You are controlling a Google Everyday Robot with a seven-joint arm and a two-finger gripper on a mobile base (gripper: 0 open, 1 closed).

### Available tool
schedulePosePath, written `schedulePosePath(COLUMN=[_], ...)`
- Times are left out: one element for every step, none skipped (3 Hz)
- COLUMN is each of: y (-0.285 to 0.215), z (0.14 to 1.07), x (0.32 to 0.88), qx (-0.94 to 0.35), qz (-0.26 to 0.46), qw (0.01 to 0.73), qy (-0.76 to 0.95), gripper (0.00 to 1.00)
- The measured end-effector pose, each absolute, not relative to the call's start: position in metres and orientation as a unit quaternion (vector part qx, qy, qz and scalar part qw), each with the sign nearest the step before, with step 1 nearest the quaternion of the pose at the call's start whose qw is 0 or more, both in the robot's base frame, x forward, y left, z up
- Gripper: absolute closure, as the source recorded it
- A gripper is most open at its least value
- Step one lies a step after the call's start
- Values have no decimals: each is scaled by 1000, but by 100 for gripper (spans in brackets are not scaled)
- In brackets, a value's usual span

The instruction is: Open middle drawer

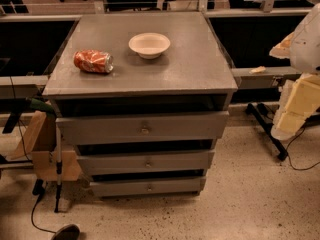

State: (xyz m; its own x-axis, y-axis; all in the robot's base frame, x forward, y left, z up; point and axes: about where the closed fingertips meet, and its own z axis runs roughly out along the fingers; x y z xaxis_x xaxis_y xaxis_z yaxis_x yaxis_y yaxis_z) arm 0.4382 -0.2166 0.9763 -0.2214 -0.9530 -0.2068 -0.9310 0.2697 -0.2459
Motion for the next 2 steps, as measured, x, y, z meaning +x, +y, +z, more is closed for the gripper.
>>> schedulePosePath(y=[-217, -211], z=[976, 968], x=[438, 440], qx=[-603, -608], qz=[-34, -2], qw=[159, 174], qy=[781, 774], gripper=[0, 0])
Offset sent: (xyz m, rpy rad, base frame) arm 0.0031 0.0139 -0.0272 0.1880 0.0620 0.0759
